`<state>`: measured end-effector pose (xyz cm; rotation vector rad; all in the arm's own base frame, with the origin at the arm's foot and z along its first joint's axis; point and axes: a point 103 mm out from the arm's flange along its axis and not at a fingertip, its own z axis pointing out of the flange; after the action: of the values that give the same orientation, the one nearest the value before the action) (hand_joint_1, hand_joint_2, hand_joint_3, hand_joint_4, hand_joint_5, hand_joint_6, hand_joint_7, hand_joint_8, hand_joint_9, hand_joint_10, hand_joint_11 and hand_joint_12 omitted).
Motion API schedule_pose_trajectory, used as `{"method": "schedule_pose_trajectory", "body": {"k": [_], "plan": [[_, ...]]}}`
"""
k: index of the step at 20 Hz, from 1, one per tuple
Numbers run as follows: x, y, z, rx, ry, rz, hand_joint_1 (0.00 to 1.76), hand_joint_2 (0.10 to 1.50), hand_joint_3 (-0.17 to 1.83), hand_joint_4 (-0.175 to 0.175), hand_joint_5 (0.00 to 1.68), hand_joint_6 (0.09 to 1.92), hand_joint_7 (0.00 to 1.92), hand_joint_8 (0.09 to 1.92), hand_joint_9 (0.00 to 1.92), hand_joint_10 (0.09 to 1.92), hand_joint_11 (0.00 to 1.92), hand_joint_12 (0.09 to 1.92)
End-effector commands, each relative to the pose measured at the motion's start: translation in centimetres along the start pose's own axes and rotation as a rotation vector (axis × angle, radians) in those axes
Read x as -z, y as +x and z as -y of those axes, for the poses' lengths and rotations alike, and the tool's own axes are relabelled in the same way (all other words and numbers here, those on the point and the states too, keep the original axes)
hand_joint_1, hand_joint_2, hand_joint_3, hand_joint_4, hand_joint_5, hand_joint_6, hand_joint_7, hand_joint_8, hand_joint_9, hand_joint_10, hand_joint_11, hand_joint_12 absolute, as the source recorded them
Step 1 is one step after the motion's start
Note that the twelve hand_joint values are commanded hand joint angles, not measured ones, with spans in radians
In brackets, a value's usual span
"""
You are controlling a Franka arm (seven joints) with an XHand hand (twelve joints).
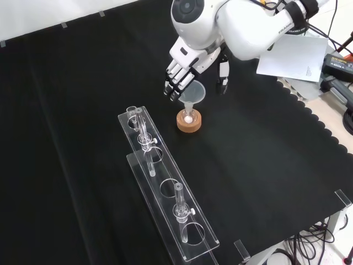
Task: Remove the funnel from the round-bottom flask.
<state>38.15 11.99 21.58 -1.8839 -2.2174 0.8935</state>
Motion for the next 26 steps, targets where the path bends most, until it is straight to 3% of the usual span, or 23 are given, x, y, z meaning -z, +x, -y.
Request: {"method": "schedule_pose_trajectory", "body": {"k": [1, 21, 26], "plan": [[-0.4, -0.3, -0.9, 0.0, 0.011, 0.0, 0.63, 0.67, 0.18, -0.004, 0.0, 0.09, 0.0, 0.09, 0.0, 0.85, 0.26, 1.51], [-1.7, -1.0, -2.3, -0.008, 0.025, -0.008, 0.67, 0.71, 0.18, 0.002, 0.0, 0.09, 0.08, 0.1, 0.09, 0.88, 0.27, 1.49], [-1.7, -0.8, -2.7, -0.005, 0.015, -0.012, 0.69, 0.73, 0.19, -0.002, 0.05, 0.09, 0.0, 0.45, 0.25, 0.79, 0.31, 1.47]]}}
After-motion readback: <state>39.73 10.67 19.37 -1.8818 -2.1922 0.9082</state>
